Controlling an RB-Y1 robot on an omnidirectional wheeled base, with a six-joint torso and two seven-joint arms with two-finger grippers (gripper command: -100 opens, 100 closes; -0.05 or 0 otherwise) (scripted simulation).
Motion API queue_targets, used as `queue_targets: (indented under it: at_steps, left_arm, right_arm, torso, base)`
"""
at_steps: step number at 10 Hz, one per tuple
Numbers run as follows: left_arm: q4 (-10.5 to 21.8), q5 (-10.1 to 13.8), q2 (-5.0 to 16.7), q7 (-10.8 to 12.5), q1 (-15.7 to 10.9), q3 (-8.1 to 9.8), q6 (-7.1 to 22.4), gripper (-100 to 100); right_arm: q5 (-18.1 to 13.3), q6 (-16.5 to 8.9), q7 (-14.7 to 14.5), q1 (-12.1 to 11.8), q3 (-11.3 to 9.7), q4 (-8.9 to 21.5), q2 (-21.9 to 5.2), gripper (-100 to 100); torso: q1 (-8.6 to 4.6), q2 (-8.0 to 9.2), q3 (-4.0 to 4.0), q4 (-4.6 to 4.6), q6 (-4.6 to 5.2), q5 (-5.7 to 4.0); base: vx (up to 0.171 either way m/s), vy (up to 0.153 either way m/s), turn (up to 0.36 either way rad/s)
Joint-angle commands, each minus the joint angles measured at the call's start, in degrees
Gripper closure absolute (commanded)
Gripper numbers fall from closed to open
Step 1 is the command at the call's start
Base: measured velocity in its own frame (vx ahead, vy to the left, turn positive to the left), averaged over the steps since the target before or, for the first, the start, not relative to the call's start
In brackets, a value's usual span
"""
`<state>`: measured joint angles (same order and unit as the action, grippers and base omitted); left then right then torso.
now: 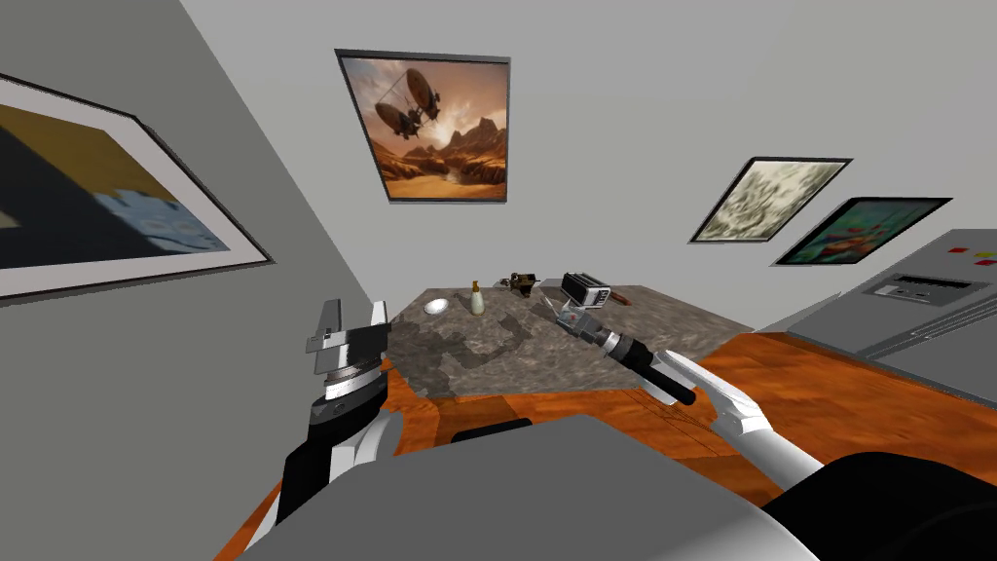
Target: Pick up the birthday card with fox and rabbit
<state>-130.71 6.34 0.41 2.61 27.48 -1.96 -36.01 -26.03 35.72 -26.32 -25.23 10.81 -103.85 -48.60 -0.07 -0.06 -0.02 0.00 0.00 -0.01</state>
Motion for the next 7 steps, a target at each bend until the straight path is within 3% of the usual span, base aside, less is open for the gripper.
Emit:
queue_targets:
  at_steps: [1,2,7]
  left_arm:
    - [0.00,0.00,0.00,0.00,0.00,0.00,0.00,0]
    - [0.00,0.00,0.00,0.00,0.00,0.00,0.00,0]
    - [0.00,0.00,0.00,0.00,0.01,0.00,0.00,0]
  right_arm:
    - [-2.69,0.33,-1.94,0.25,0.58,2.86,-2.86,-100]
    - [-2.69,0.33,-1.94,0.25,0.58,3.27,-3.23,-100]
    - [-11.39,-0.42,-6.91,1.27,0.99,12.22,-12.50,-100]
  torso:
    - [0.00,0.00,0.00,0.00,0.00,0.00]
    - [-0.02,-0.03,-0.02,-0.01,0.00,0.00]
    - [-0.12,-0.19,-0.11,-0.04,0.01,-0.02]
  base:
    - [0.022,-0.005,0.082]
    - [0.021,-0.006,0.034]
    - [0.048,-0.026,0.070]
